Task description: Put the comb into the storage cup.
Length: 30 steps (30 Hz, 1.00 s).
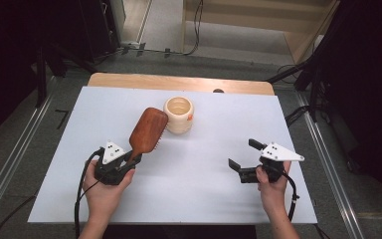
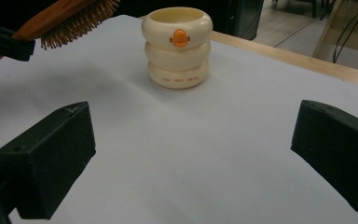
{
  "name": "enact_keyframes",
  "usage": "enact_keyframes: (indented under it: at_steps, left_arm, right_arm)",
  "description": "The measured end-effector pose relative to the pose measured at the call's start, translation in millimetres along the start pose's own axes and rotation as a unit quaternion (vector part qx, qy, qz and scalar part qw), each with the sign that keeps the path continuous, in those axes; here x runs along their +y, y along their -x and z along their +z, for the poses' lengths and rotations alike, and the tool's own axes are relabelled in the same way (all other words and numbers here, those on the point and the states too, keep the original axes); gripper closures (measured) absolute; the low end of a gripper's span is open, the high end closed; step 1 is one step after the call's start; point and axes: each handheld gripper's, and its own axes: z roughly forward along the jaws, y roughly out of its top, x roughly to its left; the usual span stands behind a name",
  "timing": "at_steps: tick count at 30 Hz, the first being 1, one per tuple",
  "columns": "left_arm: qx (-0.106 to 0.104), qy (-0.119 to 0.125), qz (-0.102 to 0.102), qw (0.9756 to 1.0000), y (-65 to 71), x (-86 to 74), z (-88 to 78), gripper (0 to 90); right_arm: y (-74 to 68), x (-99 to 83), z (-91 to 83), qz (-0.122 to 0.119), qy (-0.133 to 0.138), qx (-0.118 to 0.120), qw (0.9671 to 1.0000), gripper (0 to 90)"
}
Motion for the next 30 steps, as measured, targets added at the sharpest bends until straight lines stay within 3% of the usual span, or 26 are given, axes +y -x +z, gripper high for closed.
enact_keyframes:
  at_steps: [8, 19, 21, 27, 30]
  left_arm:
    - [-0.006, 0.008, 0.007, 0.9999, 10.4, 3.1, 5.4, 71.3]
    - [-0.029, 0.026, 0.021, 0.999, 27.7, 1.9, 12.5, 71.3]
    - [-0.043, 0.036, 0.023, 0.9982, 32.1, 1.2, 13.7, 71.3]
    - [-0.056, 0.055, 0.056, 0.9954, 46.3, -2.2, 16.6, 71.3]
    - [-0.064, 0.063, 0.059, 0.9943, 51.7, -4.8, 18.1, 71.3]
  right_arm:
    - [-13.4, 18.8, 17.6, 0.004, 0.011, 0.025, 0.9996, 0.0]
    - [-30.5, 33.8, 36.0, 0.003, 0.019, 0.049, 0.9986, 0.0]
    - [-32.5, 34.1, 38.4, 0.008, 0.017, 0.057, 0.9982, 0.0]
    - [-38.4, 32.5, 41.5, 0.025, 0.016, 0.074, 0.9968, 0.0]
    - [-40.3, 32.6, 40.8, 0.042, 0.02, 0.086, 0.9952, 0.0]
